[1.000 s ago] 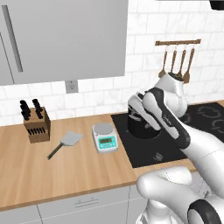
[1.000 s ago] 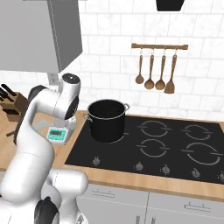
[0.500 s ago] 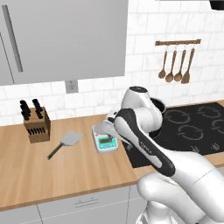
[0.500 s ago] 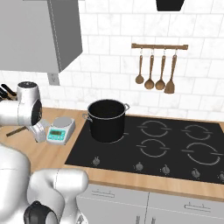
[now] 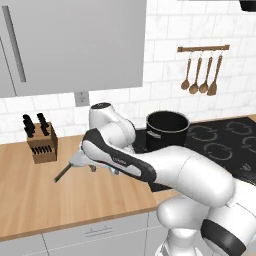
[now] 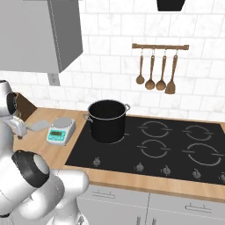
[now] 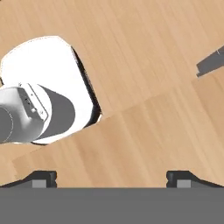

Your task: Put the garlic and lime in the pot. Retrieve the spatula and lightly stir the vegetables in the pot.

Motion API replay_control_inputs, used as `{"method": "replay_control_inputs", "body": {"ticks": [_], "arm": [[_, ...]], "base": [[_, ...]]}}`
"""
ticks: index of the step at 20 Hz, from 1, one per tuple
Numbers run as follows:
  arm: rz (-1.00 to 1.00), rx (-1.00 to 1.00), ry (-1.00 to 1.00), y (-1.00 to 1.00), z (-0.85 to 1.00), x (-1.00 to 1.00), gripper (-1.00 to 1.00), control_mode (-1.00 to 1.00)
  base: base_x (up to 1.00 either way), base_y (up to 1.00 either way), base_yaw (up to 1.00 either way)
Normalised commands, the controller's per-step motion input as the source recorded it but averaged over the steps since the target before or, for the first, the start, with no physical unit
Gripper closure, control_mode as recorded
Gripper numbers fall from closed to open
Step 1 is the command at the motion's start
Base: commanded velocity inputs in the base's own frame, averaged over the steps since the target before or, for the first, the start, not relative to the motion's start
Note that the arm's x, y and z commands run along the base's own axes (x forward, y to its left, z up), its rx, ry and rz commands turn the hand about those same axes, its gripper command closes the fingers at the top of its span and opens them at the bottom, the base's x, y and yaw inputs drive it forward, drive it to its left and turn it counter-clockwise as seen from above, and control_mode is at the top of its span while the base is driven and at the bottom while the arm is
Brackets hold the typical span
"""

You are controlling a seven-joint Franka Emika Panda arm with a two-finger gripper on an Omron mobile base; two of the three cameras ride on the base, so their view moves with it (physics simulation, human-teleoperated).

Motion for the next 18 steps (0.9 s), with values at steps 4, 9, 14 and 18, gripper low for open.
{"method": "replay_control_inputs", "body": {"ticks": [4,9,14,18], "arm": [[0.01,-0.12,-0.07,1.00,-0.31,0.14,-1.00,-1.00],[-0.05,0.00,-0.07,0.82,-0.49,0.53,-1.00,-1.00],[-0.09,0.00,0.00,0.63,-0.34,0.83,-1.00,-1.00],[-0.03,0.00,0.00,0.33,-0.24,0.41,-1.00,-1.00]], "base": [[0.00,0.00,0.00],[0.00,0.00,0.00],[0.00,0.00,0.00],[0.00,0.00,0.00]]}}
